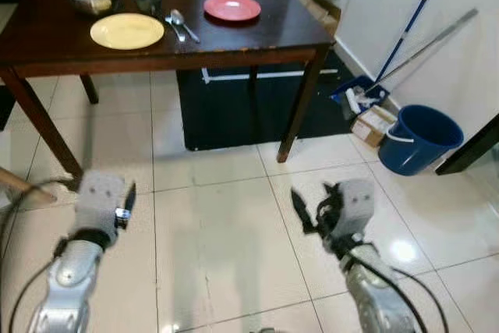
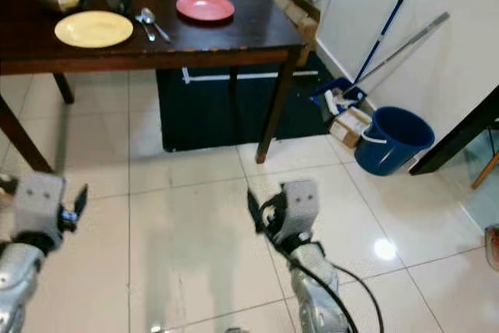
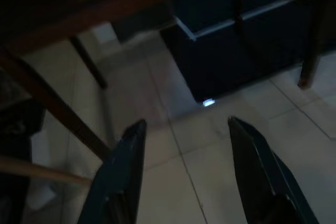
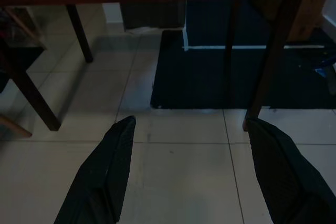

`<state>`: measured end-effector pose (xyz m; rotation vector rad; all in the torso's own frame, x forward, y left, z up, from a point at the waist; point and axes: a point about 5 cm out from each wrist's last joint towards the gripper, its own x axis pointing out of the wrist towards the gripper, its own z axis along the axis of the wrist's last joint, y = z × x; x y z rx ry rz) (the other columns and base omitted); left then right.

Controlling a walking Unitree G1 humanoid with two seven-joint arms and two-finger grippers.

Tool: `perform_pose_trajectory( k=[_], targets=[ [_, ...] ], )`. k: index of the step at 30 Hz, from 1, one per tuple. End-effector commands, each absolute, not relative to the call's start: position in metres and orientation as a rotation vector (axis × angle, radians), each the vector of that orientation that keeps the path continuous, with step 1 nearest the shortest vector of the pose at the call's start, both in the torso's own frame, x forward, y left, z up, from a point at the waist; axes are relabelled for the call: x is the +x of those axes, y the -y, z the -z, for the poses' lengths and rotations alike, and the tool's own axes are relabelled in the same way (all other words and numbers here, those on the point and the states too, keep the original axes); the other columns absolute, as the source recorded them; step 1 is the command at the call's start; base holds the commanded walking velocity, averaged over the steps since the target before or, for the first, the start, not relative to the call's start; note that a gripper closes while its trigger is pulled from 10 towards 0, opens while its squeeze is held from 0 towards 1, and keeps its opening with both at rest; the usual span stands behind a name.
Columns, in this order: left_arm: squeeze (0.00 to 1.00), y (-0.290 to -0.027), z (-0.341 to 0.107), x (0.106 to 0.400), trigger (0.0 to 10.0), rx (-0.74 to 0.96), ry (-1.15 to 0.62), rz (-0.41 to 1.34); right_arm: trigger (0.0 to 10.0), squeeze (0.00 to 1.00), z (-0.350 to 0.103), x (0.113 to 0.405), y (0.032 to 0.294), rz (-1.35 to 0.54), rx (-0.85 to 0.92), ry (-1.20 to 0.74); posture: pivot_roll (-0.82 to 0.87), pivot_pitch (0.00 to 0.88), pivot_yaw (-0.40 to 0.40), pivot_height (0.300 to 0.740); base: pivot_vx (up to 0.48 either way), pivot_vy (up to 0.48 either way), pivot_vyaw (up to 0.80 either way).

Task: Setting the table

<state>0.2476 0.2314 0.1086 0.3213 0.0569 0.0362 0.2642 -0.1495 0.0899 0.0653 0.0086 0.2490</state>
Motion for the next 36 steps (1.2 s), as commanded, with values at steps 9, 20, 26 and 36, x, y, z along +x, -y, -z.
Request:
perform_pose_trajectory(
  k=[9,20,26,36],
  targets=[
    [0.00,-0.212,-0.102,0.239,10.0,0.235,-0.102,0.028,10.0,0.00,-0.098,0.261,0.148,-0.217,0.069,0.022,-0.08,0.046,-0.017,0.740,0.000,0.000,0.00],
    [0.00,-0.190,-0.109,0.245,10.0,0.218,-0.080,0.104,10.0,0.00,-0.104,0.262,0.148,-0.214,0.100,0.034,-0.08,0.039,-0.012,0.740,0.000,0.000,0.00],
    [0.00,-0.188,-0.110,0.247,10.0,0.223,-0.077,0.100,10.0,0.00,-0.104,0.262,0.146,-0.216,0.103,0.033,-0.08,0.039,-0.010,0.740,0.000,0.000,0.00],
    [0.00,-0.187,-0.111,0.248,10.0,0.222,-0.081,0.094,10.0,0.00,-0.103,0.262,0.143,-0.233,0.092,0.019,-0.08,0.039,-0.009,0.740,0.000,0.000,0.00]
  ],
)
